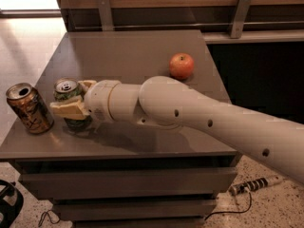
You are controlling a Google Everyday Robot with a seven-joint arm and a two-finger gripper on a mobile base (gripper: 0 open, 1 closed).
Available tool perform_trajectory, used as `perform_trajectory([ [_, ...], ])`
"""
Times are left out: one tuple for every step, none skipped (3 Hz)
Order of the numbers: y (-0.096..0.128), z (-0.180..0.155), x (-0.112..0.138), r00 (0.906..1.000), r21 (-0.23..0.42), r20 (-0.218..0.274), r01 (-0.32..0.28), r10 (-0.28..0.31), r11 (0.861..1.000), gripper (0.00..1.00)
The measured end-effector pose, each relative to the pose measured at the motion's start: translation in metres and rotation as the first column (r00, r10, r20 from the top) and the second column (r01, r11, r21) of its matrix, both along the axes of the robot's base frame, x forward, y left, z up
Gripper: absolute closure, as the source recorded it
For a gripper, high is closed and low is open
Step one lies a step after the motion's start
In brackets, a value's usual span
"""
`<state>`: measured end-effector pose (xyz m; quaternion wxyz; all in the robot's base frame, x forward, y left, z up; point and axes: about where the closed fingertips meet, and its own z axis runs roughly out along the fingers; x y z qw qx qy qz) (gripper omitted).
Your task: Move green can near orange can
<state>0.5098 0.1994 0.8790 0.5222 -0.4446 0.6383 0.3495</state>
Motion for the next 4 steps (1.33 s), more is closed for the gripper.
perform_trajectory([
  [0.0017,0.0007,-0.0012,1.0000,-0.001,0.002,-0.003,0.003,1.000,0.39],
  [0.0031,0.0012,-0.0023,1.0000,-0.001,0.003,-0.006,0.006,1.000,0.17],
  [0.0048,0.0019,-0.0035,0.9999,-0.002,0.005,-0.009,0.009,1.000,0.00],
  [0.0049,0.0020,-0.0036,0.9999,-0.002,0.005,-0.009,0.009,1.000,0.00],
])
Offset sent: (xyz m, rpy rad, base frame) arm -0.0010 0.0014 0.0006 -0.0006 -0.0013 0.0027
